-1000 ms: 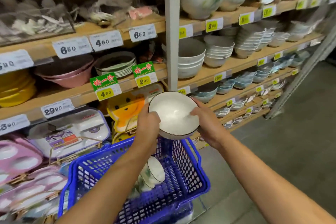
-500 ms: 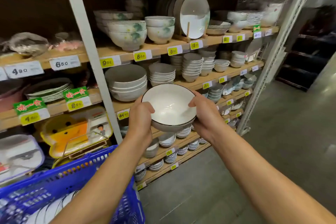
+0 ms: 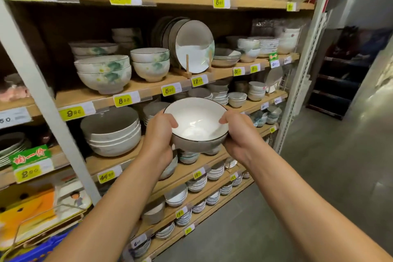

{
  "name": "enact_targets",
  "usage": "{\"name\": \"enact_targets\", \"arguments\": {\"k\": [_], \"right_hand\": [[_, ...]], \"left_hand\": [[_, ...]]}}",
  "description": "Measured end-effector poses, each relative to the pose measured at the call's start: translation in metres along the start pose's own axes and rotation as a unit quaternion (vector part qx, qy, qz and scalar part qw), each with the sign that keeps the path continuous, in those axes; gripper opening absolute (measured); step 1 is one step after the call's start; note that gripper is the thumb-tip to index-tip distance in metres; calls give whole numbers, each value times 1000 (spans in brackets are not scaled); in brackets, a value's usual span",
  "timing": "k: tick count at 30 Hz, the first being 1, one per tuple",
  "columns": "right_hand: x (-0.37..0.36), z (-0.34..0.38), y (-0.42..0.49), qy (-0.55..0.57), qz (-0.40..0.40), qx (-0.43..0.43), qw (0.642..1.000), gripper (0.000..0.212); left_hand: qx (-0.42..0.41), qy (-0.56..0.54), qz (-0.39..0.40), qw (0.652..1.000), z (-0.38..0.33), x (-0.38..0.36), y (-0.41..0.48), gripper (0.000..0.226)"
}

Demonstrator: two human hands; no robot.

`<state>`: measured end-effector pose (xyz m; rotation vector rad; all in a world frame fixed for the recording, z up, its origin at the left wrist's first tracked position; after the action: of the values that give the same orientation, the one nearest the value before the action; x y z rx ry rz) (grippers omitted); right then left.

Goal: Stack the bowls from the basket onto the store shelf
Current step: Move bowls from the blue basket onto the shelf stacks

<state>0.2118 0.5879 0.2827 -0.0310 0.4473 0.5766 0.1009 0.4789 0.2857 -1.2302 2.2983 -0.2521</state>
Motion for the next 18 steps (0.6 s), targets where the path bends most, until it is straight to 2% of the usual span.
{"name": "enact_targets", "arguments": {"k": [3,9,13,18], "right_hand": [[-6,1,34,-24,15,3,1000,56],[-37,5,115,-40,17,12,999,52],[-57,10,159,-18,17,14,1000,44],[-81,12,206,-10,60,-1,998,54]], "left_hand": [[-6,3,1,1000,-14,-12,26,32],[-28,0,7,1000,-58,-28,89,29],[-58,10,2,998,-90,-35,122,41],[-87,32,-39,995,-121,-40,140,18]]}}
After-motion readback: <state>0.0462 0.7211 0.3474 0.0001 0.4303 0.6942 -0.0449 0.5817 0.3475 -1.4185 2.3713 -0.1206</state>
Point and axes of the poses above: each hand's wrist, its own y-axis towards the middle knuckle, its own x-axis out of the back of the hand, z = x × y, the point moved 4 cm from there along y, towards the middle knuckle, and after that the axes turned 15 degrees about x, right-handed, at the moved point
